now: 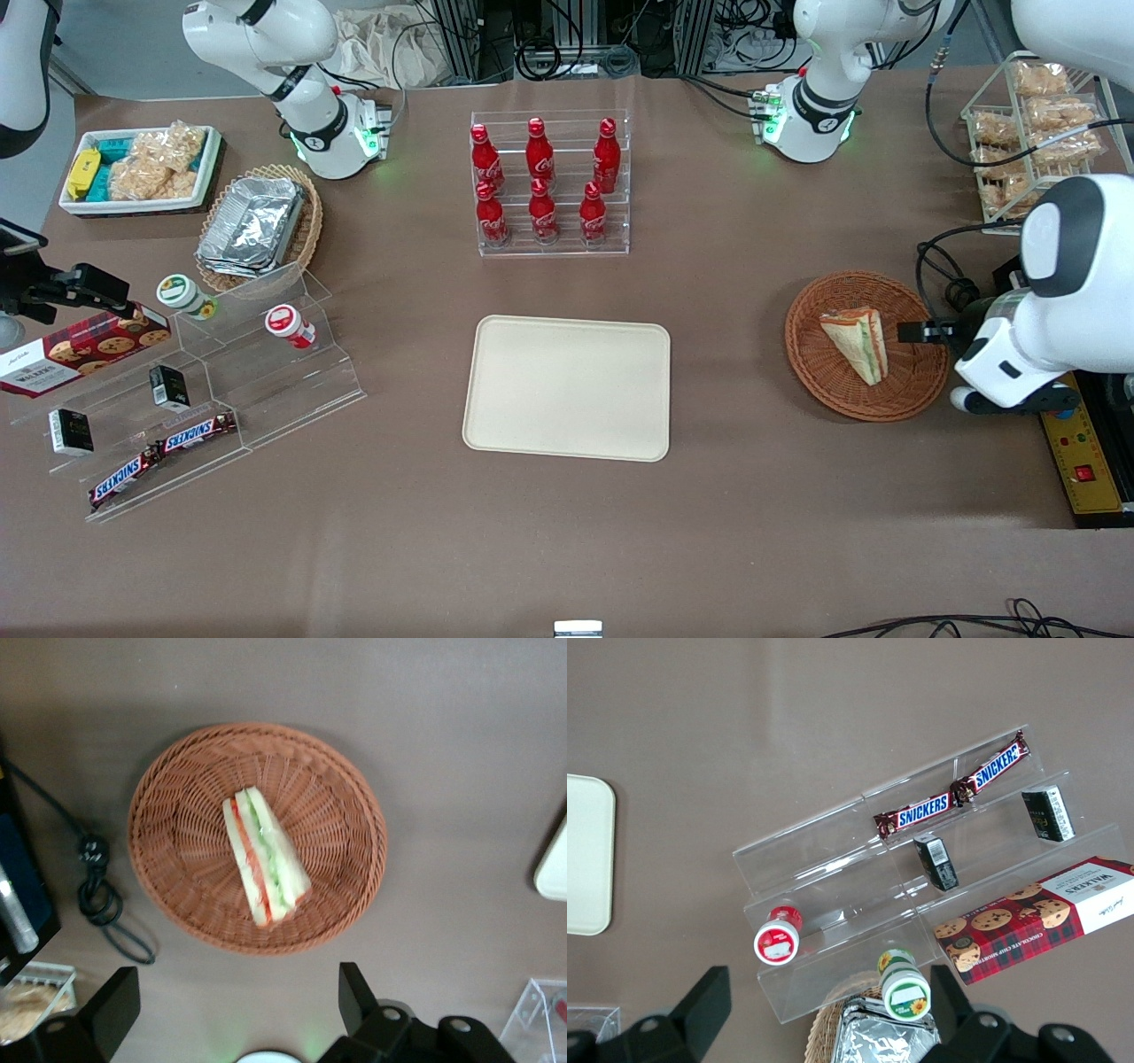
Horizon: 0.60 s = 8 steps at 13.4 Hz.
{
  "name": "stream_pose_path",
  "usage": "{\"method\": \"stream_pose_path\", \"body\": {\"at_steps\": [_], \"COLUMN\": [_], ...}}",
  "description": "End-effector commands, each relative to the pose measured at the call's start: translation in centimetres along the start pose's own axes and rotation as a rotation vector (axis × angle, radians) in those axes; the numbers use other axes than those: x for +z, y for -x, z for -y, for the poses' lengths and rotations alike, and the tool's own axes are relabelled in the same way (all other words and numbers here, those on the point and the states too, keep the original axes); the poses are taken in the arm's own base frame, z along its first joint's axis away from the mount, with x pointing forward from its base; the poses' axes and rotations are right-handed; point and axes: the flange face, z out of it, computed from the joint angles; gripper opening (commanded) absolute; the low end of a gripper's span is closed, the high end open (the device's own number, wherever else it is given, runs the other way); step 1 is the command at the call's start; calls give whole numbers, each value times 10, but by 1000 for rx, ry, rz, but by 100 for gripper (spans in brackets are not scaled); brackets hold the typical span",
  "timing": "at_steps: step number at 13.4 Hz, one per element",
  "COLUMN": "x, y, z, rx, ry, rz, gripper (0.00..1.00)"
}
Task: Place sandwich from basket to tray
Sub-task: 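Move the left gripper down over the wrapped sandwich in the wicker basket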
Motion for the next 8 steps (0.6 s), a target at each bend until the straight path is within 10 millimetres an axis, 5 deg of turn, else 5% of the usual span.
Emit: {"method": "stream_pose_path", "body": {"at_steps": [1, 8], "x": [32, 130], "y": [34, 47], "z": [0, 7], "rx": [-36, -266], "ry": [12, 36], "rz": [-51, -97], "gripper": [99, 99]}}
